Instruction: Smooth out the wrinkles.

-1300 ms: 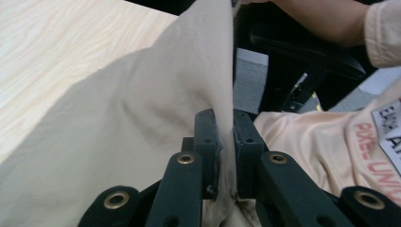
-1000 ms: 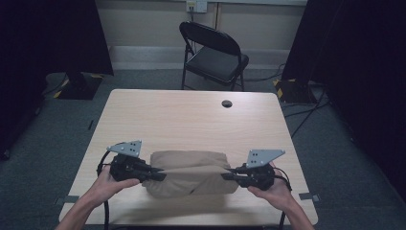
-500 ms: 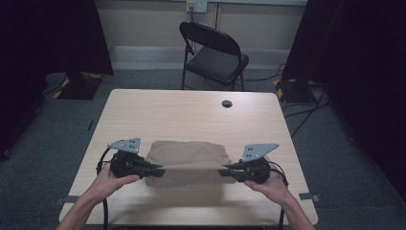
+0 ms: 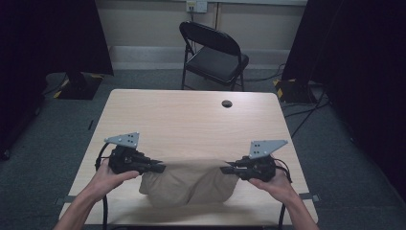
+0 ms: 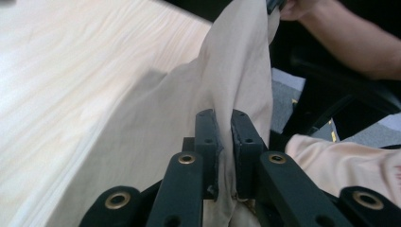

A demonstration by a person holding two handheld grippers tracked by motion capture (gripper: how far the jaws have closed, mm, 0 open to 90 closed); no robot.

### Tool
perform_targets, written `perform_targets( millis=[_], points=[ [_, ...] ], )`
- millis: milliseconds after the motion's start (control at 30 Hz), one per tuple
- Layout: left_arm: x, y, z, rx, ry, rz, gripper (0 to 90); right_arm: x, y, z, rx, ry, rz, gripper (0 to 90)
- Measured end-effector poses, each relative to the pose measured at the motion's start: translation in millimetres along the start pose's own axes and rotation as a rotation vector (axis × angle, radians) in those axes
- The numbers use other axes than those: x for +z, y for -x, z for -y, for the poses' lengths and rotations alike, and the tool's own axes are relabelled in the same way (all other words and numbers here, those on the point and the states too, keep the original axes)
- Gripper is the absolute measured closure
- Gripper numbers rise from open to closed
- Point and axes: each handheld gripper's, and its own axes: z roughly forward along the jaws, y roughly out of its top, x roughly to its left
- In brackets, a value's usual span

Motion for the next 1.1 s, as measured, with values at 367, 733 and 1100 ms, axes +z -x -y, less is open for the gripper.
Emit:
perform_targets(
  millis=[367,733,1100],
  points=[
    [11.8,-45.1,15.6,-0.089,-0.010,-0.032,83.8,39.2,50.9,17.5,0.099,-0.065,0.027,84.2],
    [28.4,-72.0,32.2,-0.157,-0.076,-0.103,83.9,69.2,73.1,28.3,0.145,-0.128,0.098,83.1],
    [33.1,-78.2,43.4,-0.187,-0.065,-0.133,78.5,79.9,79.9,38.0,0.176,-0.168,0.177,63.2]
  ],
)
